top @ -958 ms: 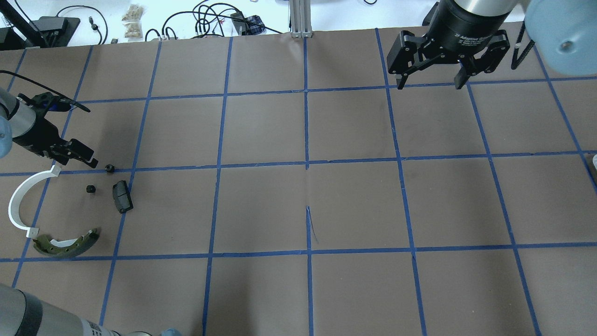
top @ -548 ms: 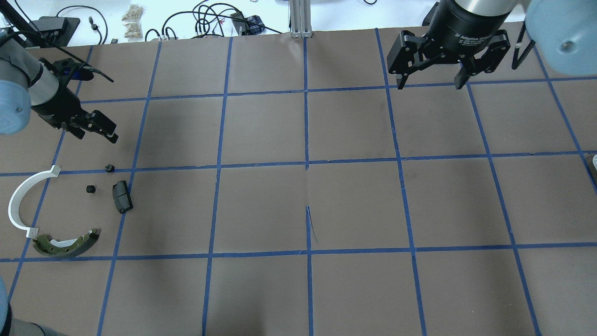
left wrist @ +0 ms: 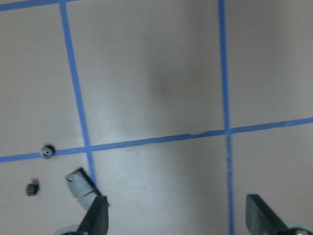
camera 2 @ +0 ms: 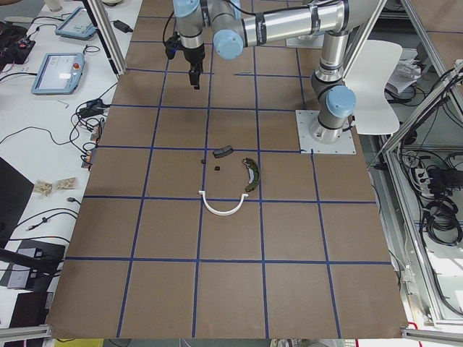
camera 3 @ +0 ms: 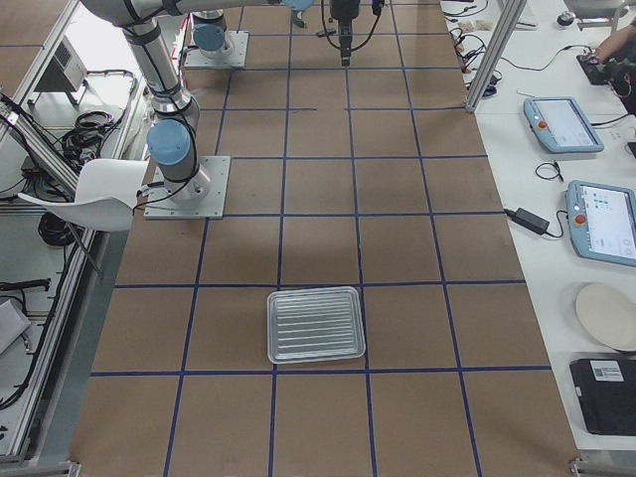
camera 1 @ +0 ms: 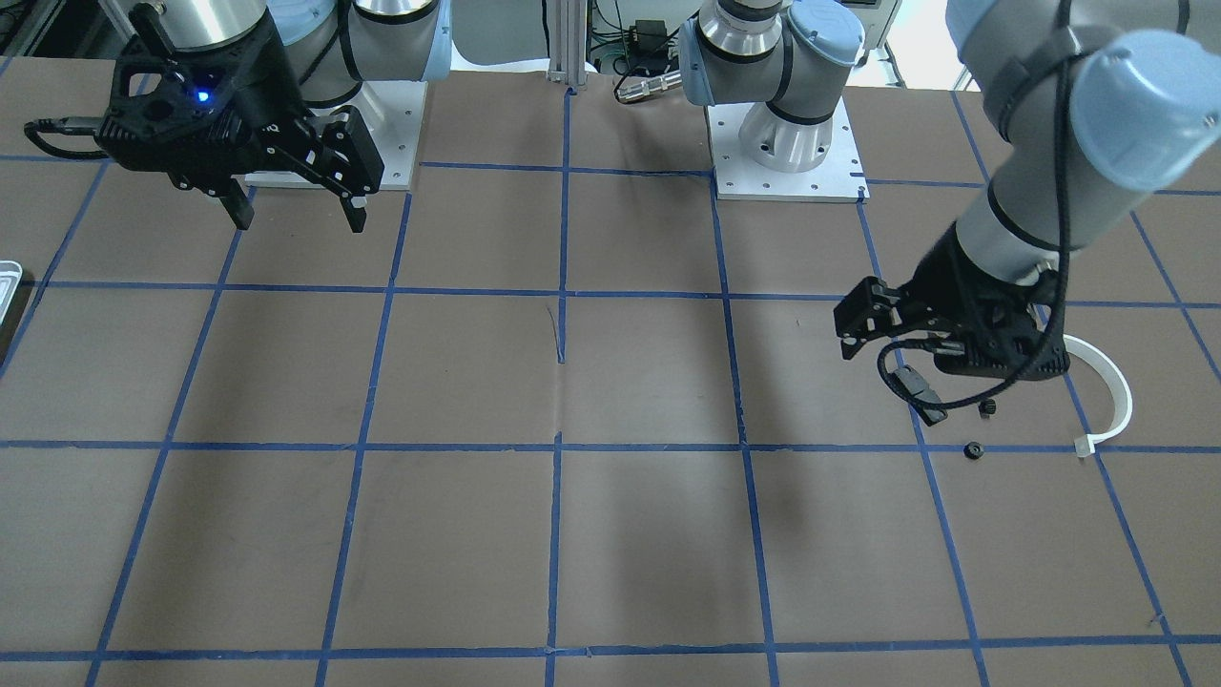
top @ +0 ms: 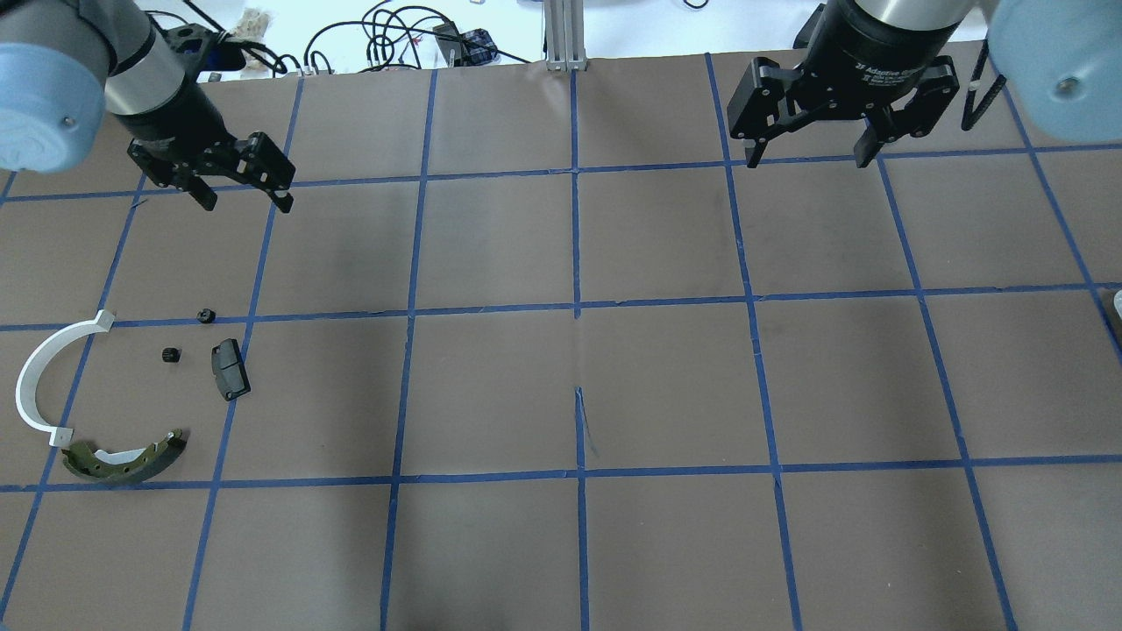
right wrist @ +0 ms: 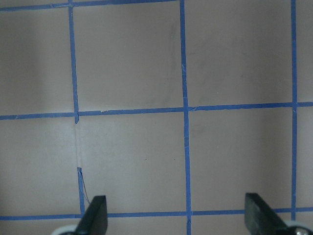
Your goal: Place bearing gear from tray to pile
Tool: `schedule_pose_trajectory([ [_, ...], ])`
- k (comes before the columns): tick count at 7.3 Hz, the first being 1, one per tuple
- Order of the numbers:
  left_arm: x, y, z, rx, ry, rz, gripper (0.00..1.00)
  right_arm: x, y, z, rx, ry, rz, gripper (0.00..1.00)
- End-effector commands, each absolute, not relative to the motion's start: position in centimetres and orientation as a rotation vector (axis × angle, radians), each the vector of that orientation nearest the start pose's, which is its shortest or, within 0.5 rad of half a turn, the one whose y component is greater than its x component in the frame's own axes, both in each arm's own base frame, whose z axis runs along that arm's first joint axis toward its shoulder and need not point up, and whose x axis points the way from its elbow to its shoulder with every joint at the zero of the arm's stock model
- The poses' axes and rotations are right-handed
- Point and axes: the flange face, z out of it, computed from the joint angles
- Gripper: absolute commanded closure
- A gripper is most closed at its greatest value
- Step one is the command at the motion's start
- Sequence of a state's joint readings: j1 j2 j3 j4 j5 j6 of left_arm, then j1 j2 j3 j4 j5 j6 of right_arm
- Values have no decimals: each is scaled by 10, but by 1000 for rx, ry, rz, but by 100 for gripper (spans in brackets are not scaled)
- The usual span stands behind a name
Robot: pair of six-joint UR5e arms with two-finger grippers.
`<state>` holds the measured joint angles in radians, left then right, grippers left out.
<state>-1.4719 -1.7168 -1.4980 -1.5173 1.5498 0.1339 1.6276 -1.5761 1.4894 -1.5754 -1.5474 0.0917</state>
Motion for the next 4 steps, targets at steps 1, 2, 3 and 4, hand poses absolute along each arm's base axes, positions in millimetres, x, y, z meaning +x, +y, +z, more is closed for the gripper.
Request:
schedule_pose_trajectory([
  [1,-124,-519,504,-69,3158,-24,0,164,-489,531,53,3108,-138,0],
  [2,-124,-511,518,-103,3155,-67,0,164,-488,532,51,3110,-140,0],
  [3,-121,-517,526,-106,3139,-91,0,164,-489,531,53,3108,-140,0],
  [4,-122,-520,523,-108,3152,-63,0,164,-488,532,53,3107,-142,0],
])
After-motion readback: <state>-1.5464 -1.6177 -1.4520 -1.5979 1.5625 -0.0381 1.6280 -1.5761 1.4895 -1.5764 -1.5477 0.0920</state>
